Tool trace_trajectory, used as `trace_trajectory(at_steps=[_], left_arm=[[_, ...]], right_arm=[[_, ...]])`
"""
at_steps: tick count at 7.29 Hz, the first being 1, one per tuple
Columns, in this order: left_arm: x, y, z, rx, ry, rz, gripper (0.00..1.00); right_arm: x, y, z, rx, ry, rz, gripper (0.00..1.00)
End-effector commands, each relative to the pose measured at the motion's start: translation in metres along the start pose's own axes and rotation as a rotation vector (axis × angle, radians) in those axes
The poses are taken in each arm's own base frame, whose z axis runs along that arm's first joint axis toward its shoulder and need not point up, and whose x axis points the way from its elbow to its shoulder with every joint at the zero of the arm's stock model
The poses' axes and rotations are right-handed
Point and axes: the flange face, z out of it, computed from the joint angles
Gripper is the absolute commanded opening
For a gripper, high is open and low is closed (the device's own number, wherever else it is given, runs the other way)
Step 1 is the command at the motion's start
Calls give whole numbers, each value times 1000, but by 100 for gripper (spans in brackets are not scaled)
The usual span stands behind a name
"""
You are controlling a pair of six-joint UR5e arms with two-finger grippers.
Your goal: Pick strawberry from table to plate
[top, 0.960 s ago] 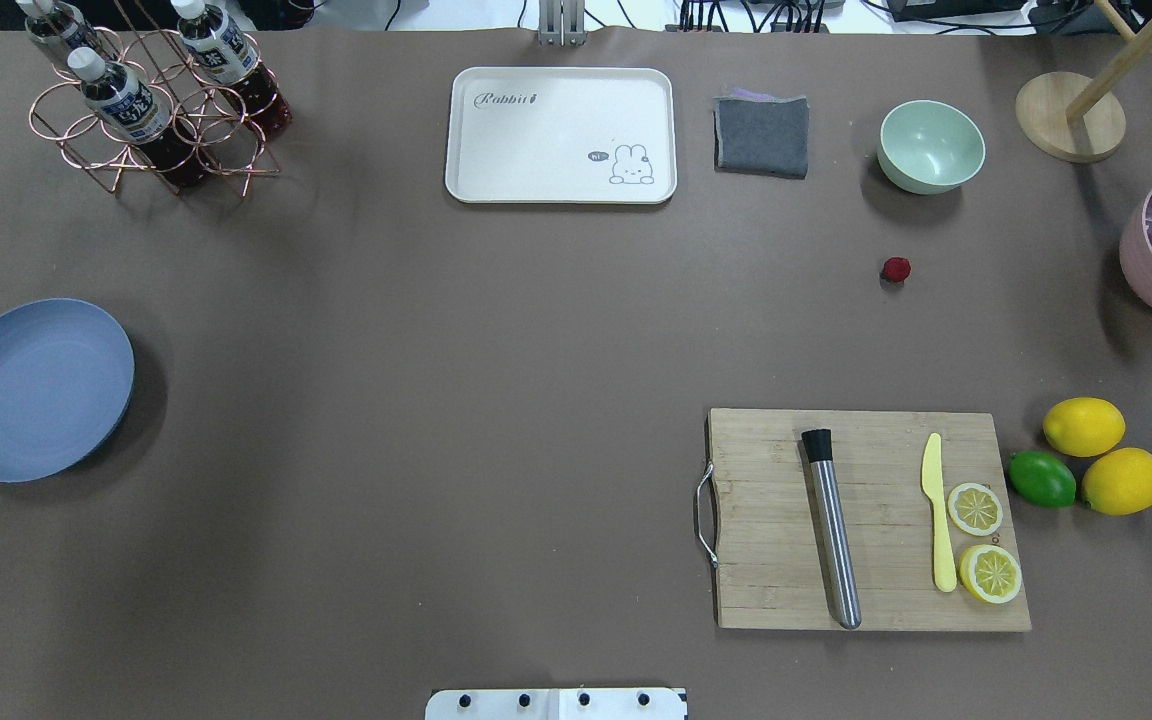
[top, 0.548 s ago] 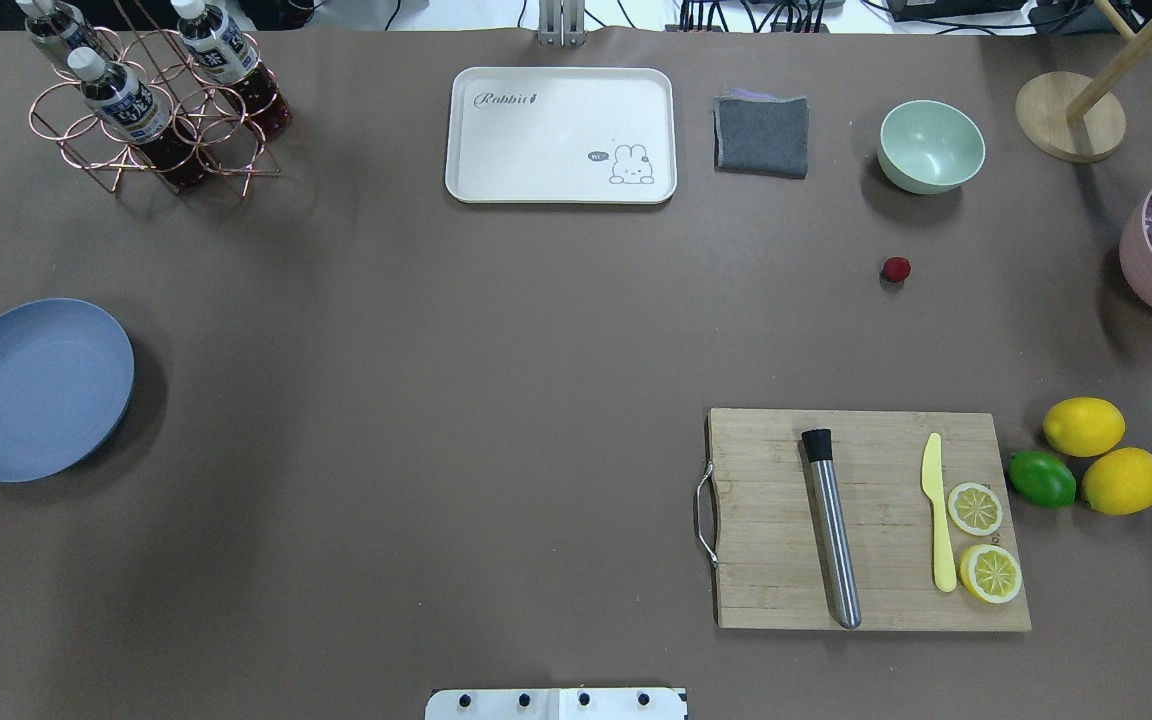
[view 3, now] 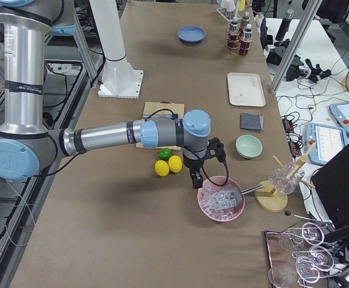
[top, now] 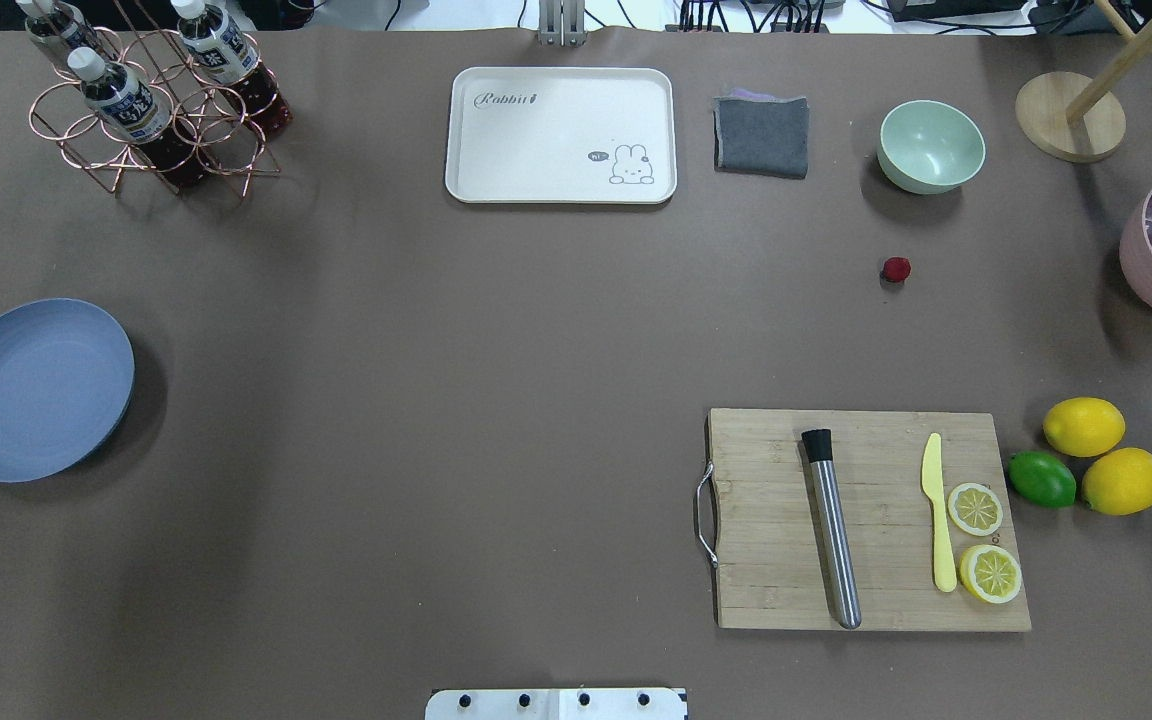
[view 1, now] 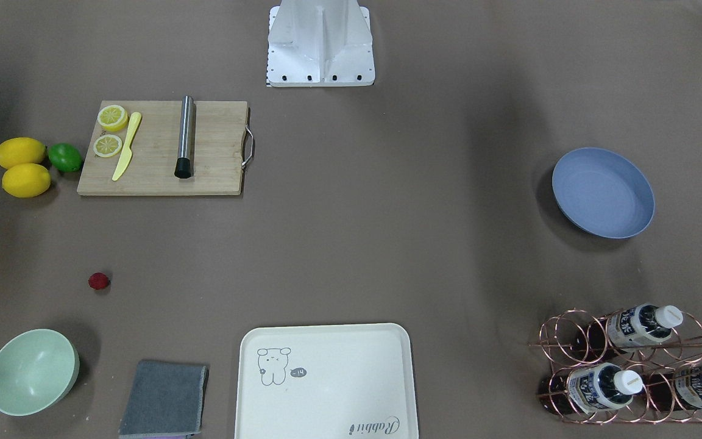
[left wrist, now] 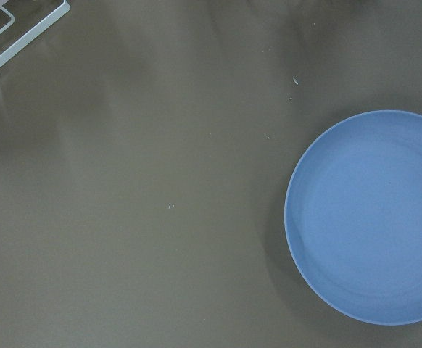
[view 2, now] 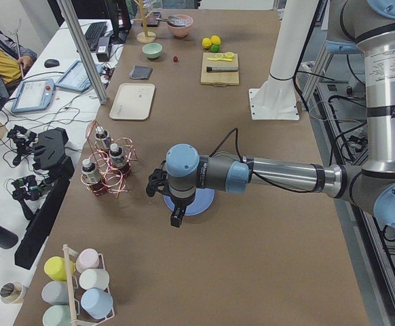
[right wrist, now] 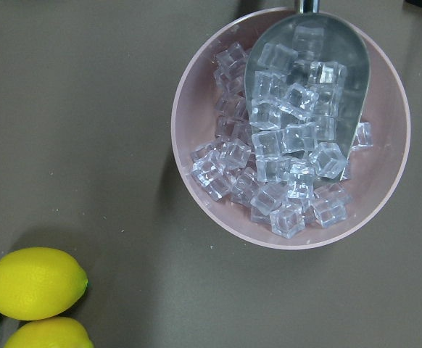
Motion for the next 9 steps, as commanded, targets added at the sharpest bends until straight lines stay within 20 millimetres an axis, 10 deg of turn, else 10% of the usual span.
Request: trace_trajectory(at_steps=[1, 4, 9], left_arm=[[10, -5, 15, -27, 8, -16, 98], [4, -12, 40, -39, 11, 1, 98], [20, -36, 174, 12, 88, -60, 95]], right_arm=[[0, 2, 1, -3, -2, 5, 100], [0, 2, 2, -5, -3, 4, 100], [-4, -1, 8, -15, -17, 6, 100]])
